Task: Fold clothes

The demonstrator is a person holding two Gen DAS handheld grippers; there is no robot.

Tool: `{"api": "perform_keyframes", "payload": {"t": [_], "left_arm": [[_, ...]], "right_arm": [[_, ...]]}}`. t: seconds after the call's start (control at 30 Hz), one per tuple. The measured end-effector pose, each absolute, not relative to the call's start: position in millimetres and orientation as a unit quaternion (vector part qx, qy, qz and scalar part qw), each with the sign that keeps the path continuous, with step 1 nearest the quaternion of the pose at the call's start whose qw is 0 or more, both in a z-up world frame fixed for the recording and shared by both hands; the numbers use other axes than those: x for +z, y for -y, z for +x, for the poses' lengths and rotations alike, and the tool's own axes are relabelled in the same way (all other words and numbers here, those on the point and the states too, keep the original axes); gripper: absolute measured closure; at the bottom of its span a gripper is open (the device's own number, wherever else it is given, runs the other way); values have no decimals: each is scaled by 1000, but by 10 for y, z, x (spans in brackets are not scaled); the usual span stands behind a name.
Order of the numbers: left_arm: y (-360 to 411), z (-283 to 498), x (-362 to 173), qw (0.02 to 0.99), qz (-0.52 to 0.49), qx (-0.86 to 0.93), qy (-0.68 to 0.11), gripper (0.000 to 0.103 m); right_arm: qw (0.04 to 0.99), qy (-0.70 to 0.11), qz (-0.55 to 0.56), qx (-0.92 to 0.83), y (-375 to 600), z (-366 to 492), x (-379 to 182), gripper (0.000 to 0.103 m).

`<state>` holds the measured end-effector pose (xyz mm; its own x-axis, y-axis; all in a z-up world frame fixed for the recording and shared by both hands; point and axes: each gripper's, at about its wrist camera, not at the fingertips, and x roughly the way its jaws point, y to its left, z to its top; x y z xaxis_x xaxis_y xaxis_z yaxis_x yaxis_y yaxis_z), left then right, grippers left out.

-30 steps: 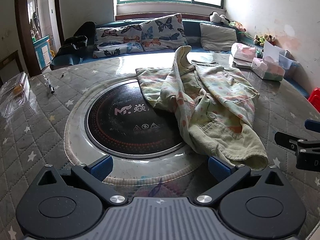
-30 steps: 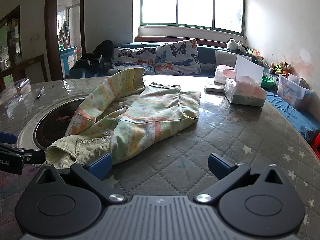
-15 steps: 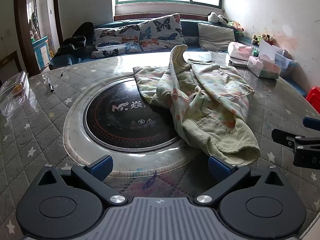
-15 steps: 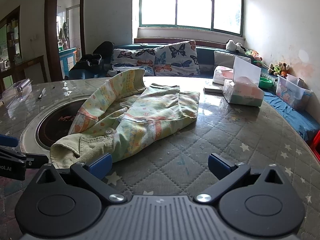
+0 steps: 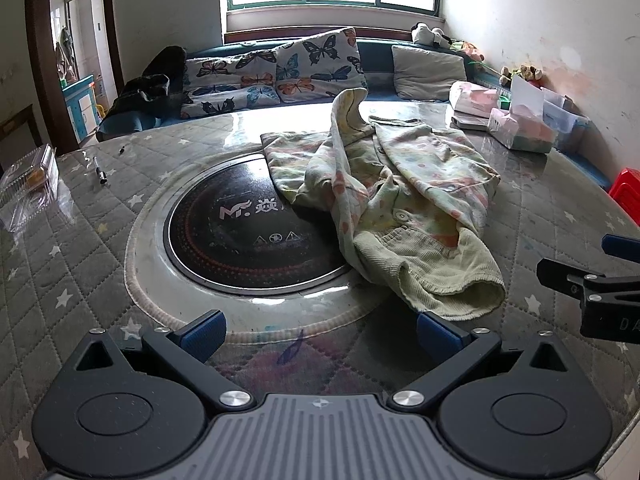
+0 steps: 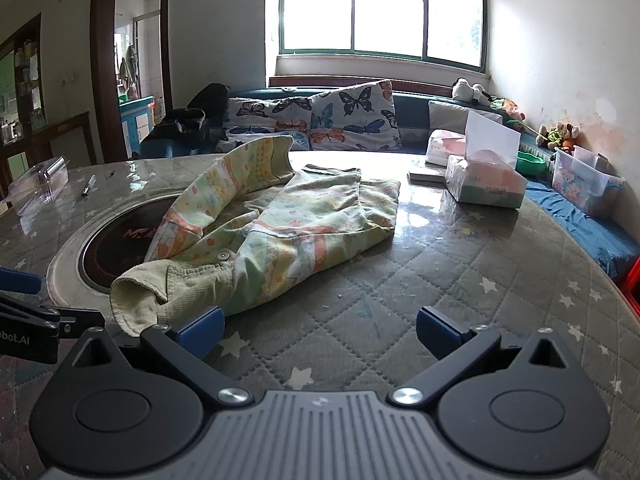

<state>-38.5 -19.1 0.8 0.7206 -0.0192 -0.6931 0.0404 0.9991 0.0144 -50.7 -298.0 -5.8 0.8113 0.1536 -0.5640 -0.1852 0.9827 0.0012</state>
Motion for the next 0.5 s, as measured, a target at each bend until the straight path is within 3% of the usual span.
{"api": "perform_keyframes", "payload": {"t": [0.5], "left_arm": [[295,-480,-27,926,26,-26,-377,0]], "right_arm": [[951,-296,-19,88,3019,-618,-74,0]]}}
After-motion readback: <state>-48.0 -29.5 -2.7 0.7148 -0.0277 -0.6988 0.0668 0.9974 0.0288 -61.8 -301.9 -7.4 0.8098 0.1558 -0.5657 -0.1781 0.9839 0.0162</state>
